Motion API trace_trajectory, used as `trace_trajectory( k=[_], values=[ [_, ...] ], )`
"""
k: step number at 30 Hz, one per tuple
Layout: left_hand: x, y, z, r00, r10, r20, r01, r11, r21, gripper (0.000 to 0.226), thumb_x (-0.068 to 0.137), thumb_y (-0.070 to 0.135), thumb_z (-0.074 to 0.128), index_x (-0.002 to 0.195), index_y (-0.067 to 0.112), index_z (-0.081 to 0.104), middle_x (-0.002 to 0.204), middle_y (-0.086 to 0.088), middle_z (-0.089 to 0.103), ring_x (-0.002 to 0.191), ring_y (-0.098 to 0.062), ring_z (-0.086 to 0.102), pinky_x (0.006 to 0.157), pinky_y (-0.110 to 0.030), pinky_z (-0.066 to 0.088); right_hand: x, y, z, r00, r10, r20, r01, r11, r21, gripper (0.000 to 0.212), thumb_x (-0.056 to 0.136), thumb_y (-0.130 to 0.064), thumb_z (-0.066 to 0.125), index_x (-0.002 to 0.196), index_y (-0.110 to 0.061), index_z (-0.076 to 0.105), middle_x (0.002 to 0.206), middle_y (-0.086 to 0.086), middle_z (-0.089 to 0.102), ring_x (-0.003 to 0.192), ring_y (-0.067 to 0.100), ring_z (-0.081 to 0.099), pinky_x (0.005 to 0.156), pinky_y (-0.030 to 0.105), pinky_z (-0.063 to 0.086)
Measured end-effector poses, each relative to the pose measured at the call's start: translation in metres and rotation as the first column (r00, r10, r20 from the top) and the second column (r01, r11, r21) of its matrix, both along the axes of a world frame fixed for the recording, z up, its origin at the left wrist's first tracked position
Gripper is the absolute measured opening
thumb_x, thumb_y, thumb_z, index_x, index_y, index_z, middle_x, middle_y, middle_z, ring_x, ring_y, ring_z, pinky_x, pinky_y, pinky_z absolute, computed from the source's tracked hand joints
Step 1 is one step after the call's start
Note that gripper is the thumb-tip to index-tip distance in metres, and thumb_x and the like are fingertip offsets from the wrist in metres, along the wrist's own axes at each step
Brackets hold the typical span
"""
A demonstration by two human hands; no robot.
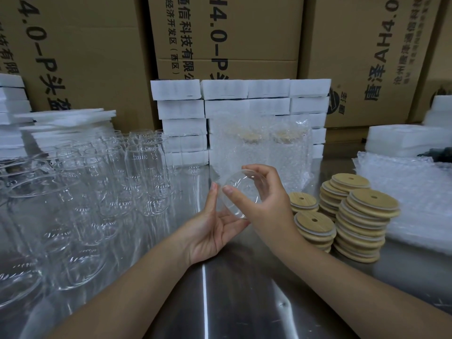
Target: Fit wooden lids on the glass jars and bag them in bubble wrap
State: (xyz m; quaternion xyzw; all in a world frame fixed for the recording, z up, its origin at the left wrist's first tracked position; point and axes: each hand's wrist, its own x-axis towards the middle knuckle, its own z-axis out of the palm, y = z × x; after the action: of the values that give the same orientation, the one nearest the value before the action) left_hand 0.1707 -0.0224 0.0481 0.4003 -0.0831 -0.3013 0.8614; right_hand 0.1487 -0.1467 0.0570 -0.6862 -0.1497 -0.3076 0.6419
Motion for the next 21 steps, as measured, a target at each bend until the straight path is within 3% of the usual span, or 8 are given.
trace_trajectory(
  k=[5,8,12,21],
  values=[
    [0.0002,-0.0006,0.0,0.999,0.011,0.034,-0.012,0.999,0.038,0.084,0.07,0.061,0.051,0.118,-0.007,0.052,0.122,-0.03,0.062,0.097,-0.025,0.071,0.088,-0.027,0.055,-0.0029,0.0011,0.0013,1.0,-0.007,0.015,0.006,0.999,0.051,0.06,0.054,-0.055,0.078,0.103,-0.026,0.057,0.11,-0.008,0.065,0.113,0.004,0.058,0.099,0.025,0.044],
    [-0.0001,-0.0006,0.0002,0.999,0.017,0.043,-0.02,0.998,0.054,0.08,0.071,0.061,0.051,0.115,-0.006,0.054,0.121,-0.03,0.062,0.098,-0.026,0.071,0.084,-0.026,0.057,-0.0043,-0.0002,0.0017,1.0,0.008,0.022,-0.009,0.997,0.071,0.057,0.061,-0.049,0.084,0.104,-0.022,0.058,0.11,-0.007,0.065,0.112,0.003,0.058,0.097,0.02,0.043],
    [-0.001,0.0001,0.0004,1.0,0.011,0.03,-0.012,0.999,0.038,0.079,0.072,0.06,0.053,0.114,-0.008,0.054,0.118,-0.03,0.064,0.099,-0.027,0.071,0.077,-0.026,0.059,-0.006,-0.0004,0.0029,1.0,0.016,0.026,-0.018,0.996,0.091,0.053,0.06,-0.048,0.076,0.103,-0.022,0.059,0.109,-0.007,0.066,0.111,0.002,0.059,0.094,0.017,0.044],
    [-0.0019,0.0007,0.0007,1.0,0.0,0.027,-0.001,0.999,0.053,0.078,0.072,0.06,0.051,0.108,-0.008,0.058,0.117,-0.029,0.065,0.098,-0.025,0.071,0.079,-0.025,0.059,-0.0077,0.0009,0.0047,1.0,0.001,0.011,-0.001,0.998,0.064,0.048,0.068,-0.047,0.07,0.106,-0.019,0.06,0.111,-0.008,0.065,0.111,0.002,0.058,0.099,0.025,0.046]
  ],
)
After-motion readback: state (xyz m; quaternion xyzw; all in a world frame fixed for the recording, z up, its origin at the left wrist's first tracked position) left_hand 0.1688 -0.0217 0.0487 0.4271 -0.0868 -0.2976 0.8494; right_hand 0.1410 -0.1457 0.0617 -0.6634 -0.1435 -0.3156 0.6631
